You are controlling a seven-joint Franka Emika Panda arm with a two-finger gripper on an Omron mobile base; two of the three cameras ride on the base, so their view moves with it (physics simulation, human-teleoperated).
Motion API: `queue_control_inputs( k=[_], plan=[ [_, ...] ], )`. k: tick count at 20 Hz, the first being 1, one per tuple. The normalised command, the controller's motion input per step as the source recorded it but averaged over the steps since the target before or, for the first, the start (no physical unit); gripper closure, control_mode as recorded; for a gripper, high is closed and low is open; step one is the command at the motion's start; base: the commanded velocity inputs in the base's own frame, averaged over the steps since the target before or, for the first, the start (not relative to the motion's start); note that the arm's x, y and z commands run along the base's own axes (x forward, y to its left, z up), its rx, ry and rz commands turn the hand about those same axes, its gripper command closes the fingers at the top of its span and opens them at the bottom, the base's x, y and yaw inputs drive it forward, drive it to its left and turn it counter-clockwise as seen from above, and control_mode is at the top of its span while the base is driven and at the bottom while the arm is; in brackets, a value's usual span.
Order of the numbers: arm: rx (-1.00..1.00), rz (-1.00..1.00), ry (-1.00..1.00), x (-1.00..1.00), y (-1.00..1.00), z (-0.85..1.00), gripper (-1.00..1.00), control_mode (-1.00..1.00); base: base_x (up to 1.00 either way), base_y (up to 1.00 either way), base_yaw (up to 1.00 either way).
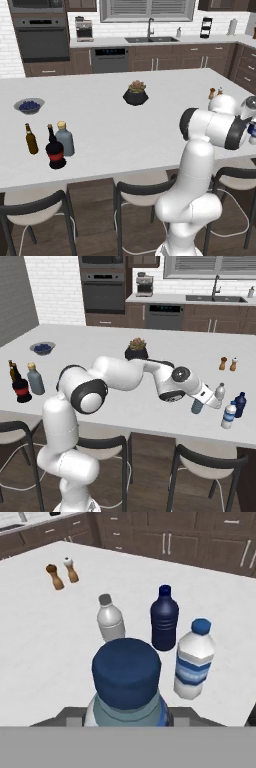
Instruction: Move the plastic bottles in the middle to the plastics group, and the glass bottles in the middle to the glass group.
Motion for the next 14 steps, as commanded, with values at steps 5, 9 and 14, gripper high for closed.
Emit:
queue_control_inputs(
  k=[5, 9, 14],
  plan=[
    [0.01, 0.0, -0.09, 0.12, 0.0, 0.0, 1.0, -1.0, 0.0, 0.0, 0.0],
    [0.0, 0.0, -0.03, 0.23, 0.0, 0.0, 1.0, -1.0, 0.0, 0.0, 0.0],
    [-0.02, 0.0, -0.02, 0.2, -0.03, -0.03, 1.0, -1.0, 0.0, 0.0, 0.0]
  ],
)
